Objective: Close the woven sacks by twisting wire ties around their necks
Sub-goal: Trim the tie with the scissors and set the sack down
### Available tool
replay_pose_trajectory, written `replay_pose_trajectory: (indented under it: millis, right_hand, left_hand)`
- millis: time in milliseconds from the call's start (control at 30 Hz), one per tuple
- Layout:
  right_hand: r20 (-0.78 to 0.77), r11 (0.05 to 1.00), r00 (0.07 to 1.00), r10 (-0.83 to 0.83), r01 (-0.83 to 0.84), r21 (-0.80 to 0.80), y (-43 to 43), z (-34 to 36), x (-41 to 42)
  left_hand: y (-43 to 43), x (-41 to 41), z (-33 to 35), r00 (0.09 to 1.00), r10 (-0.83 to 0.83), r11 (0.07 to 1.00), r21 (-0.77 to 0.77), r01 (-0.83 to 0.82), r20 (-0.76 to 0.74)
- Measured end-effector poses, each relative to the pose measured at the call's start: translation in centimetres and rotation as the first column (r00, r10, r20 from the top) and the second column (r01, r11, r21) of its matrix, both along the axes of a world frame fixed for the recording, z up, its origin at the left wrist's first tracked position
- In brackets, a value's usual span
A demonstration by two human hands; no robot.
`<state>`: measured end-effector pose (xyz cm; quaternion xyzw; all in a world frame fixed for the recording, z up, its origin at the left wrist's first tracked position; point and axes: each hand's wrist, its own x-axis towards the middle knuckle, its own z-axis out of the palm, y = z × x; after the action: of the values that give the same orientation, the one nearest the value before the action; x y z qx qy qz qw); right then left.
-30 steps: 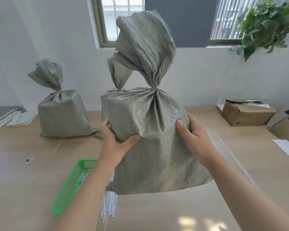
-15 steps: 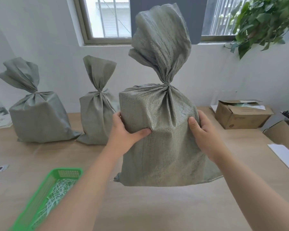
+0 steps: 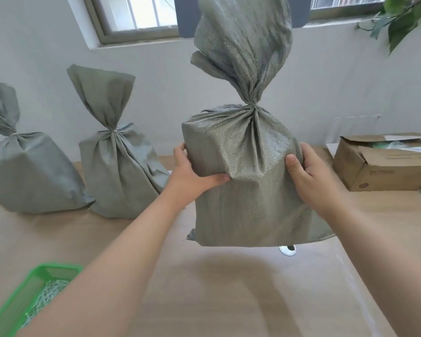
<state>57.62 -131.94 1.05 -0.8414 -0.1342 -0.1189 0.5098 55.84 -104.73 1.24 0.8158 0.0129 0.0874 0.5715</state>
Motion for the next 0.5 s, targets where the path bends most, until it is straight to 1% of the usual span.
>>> replay_pose_trajectory:
  millis: [133,300,500]
  right_hand:
    - [0.027,0.999,1.000,-0.003,0.004,-0.045,-0.3,-1.1,4.0]
    - [0.073,0.999,0.997,0.003,-0.006,0.035,0.5,-3.8,10.0]
    - [0.048,0.999,0.999,0.010,-0.012,0.037,2.1,-5.3,15.0]
  left_hand:
    - [-0.5,4.3,-1.2,1.000,0.000,1.000,-0.021,0.000,0.005]
    - [-0.2,9.0,-2.8,1.000,0.002,1.000,-0.029,-0.002,-0.001]
    - [1.2,13.7,-4.1,0.999,0.030,0.999,-0.032,-0.030,0.013]
